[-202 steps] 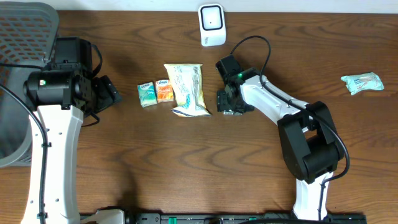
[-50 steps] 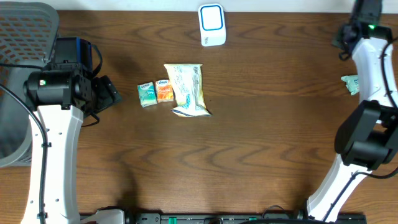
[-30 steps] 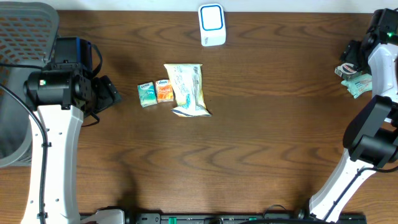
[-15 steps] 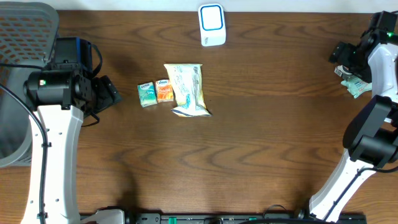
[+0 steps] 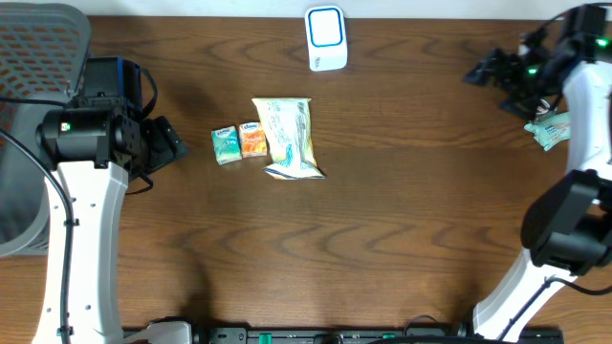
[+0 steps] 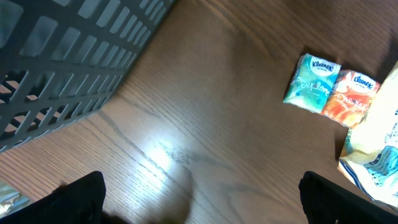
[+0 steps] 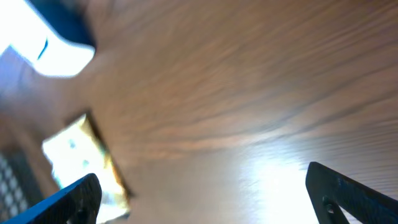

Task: Scan the item barcode
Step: 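Move the right gripper left over the white-and-yellow cream packet, then lower the right gripper and pinch the cream packet's edge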

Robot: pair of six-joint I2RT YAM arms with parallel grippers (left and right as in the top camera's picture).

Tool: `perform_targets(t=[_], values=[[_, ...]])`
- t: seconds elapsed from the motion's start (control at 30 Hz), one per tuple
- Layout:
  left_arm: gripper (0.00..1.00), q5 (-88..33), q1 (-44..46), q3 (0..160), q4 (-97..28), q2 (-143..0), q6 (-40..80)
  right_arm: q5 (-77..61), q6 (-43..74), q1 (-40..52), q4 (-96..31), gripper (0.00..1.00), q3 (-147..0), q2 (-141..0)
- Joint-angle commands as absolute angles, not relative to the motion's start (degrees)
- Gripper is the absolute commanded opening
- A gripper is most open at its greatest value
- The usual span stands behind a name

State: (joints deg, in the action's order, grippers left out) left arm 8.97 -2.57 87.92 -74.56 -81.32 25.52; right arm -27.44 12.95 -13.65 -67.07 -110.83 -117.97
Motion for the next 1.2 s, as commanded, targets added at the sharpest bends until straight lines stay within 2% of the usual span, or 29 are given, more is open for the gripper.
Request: perform_targets(t=[0.0, 0.6, 1.17], values=[[0.98, 9.5, -2.8, 88.0, -74.8, -81.6, 26.0, -30.0, 10.6, -8.4, -68.7, 0.99, -110.5, -117.7], [0.98, 9.5, -2.8, 88.0, -74.8, -81.6, 26.0, -21.1, 10.7, 16.7, -65.8, 0.99, -110.4, -117.8], [0.98, 9.5, -2.8, 88.0, -74.8, -81.6, 26.0, -21.1, 10.7, 26.8, -64.3, 0.99, -110.4, -117.8]])
